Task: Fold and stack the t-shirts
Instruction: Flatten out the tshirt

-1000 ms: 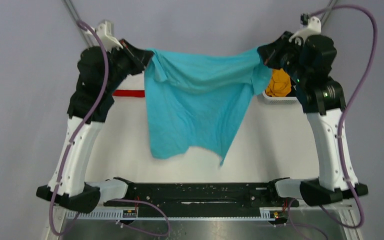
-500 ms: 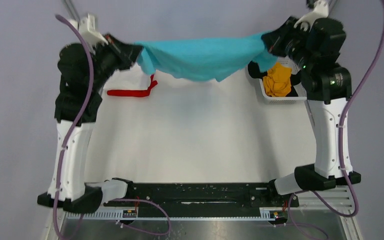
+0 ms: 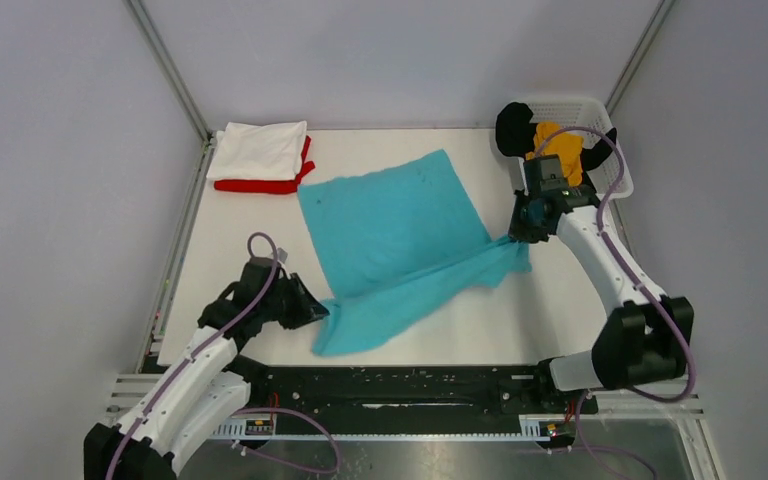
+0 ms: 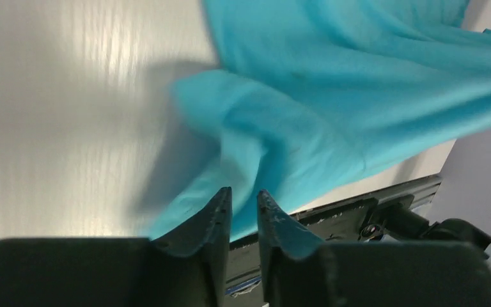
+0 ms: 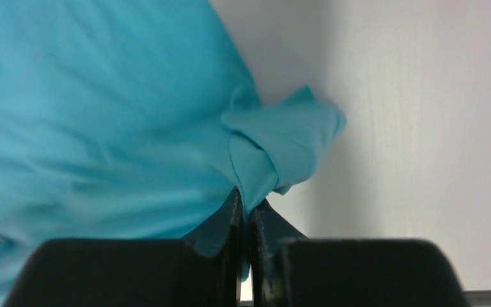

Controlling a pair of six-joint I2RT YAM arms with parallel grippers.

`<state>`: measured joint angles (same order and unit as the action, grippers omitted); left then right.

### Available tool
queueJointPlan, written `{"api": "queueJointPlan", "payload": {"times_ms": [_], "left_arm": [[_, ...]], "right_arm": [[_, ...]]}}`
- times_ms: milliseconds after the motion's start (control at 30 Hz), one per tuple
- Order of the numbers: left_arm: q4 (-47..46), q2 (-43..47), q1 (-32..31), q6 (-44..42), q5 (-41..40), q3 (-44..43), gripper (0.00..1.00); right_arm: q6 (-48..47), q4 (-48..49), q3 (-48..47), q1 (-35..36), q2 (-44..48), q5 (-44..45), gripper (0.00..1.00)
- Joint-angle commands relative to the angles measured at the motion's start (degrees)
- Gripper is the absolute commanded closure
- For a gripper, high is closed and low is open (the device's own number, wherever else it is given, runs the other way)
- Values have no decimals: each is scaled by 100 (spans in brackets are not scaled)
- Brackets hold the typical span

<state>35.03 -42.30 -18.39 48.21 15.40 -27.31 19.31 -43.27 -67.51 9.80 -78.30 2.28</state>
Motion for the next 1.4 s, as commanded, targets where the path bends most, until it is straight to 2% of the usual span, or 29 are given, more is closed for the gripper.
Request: {"api": "queueJointPlan", "payload": {"times_ms": [0,33,67,133,167,233,267,367,500,633,700,767,867,967,1100,1233,1367], "left_arm": [[-340,188,-593,620,-2,489,72],[-345,115,-731,648,-29,547,63],[-351,67,-844,666,-68,558,48],[-336,37,-1024,652,-207,475,11],[-330,53,-1055,607,-268,349,2],[-330,73,-1070,480,-441,67,1],[-330,54,-1070,397,-548,-95,1],[-414,-263,-1070,107,-935,-711,1],[-999,-1305,-1034,-255,-1335,-1548,1],[-1447,-3169,-955,-649,-1187,-2634,1],[-1471,-4033,-880,-797,-860,-3213,1],[-1521,-4797,-803,-872,-580,-3734,1],[-1514,-5608,-669,-874,-269,-4043,1],[-1782,-5896,-557,-791,-38,-3778,1],[-2046,-5743,-374,-750,-33,-3079,1],[-2206,-5360,-73,-654,-59,-2251,1],[-2222,-4762,37,-576,-126,-1579,1]], "right_arm": [[52,121,-297,-212,-782,1204,85],[66,90,-416,-211,-972,1287,78],[97,57,-603,-211,-1137,1478,66],[153,-22,-902,-216,-1401,1773,38],[195,-189,-1088,-216,-1481,1899,25],[320,-421,-1243,-207,-1454,2129,4],[364,-427,-1189,-207,-1348,2221,1],[540,-432,-749,-207,-856,2280,0],[929,-234,478,-48,46,1593,1],[1345,421,1799,355,1048,575,1],[1557,684,2260,533,1349,163,1],[1684,1001,2665,663,1517,-80,1],[1811,1335,2885,698,1370,-206,1],[1768,1459,2782,696,795,-198,0],[1604,1802,2283,698,-294,-213,1],[1400,1481,848,698,-1700,-181,1],[1289,1211,-702,698,-3051,-926,0]]}}
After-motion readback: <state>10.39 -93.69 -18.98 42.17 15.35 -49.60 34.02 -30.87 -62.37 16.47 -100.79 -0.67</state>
